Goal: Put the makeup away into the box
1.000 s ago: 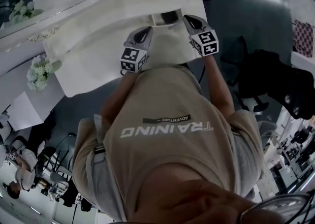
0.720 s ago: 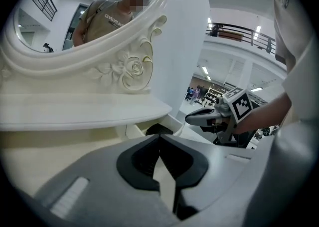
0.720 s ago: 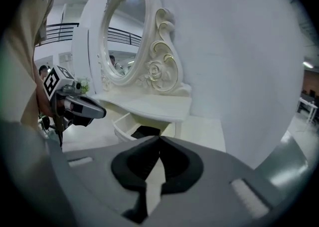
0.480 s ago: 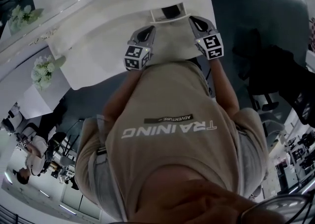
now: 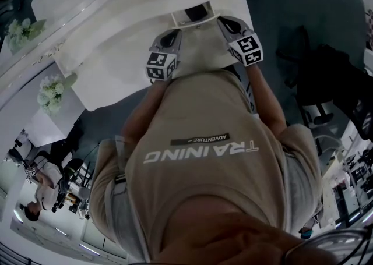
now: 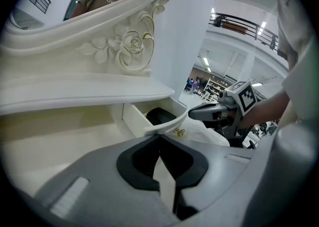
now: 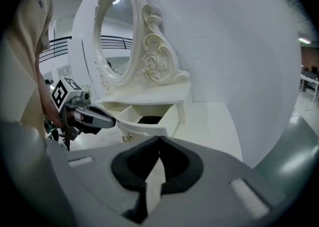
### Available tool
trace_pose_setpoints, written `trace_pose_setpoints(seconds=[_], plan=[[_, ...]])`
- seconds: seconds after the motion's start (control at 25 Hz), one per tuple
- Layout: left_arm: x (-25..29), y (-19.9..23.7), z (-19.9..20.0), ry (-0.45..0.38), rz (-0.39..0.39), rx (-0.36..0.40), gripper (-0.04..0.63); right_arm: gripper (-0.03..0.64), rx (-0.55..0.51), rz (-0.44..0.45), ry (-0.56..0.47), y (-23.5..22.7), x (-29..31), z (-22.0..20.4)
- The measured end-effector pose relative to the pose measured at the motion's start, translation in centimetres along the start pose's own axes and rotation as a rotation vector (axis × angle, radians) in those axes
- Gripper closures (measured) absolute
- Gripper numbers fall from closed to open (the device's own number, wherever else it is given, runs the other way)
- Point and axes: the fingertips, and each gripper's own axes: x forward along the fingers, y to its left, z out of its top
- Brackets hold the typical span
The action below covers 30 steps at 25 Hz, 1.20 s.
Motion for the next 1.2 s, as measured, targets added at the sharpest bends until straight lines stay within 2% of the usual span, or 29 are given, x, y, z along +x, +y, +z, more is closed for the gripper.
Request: trace_pose_setpoints(seconds=[0.2,0.4,0.56,0.76,1.2], plan=[[0.7,0.1,-0.4,0.011,0.005,0.011,0.588,0.613,-0.023,0.012,-0.001,0.0,0.8,0.1],[1.0,0.7,-0.2,0.006,0.024,0.001,0.588,0.613,0.020,0.034,-0.002,0.0,1.1,0.4],[1.3,1.6,0.4,-0.014,0.045,-0.011,0.589,0.612,-0.014,0.058,-0.008,0.2,2.2,0.3],[2.0,2.5,1.4,-0.028,0.046,0.014,0.589,0.614,0.023,0.040,-0.047,-0.7,3.1,1.5],[3.0,4.1,2.7,-0.062,0.066,-0.020,0.588,0.612,0.040,0.016,-0.066,-2.4,5.0,3.1]])
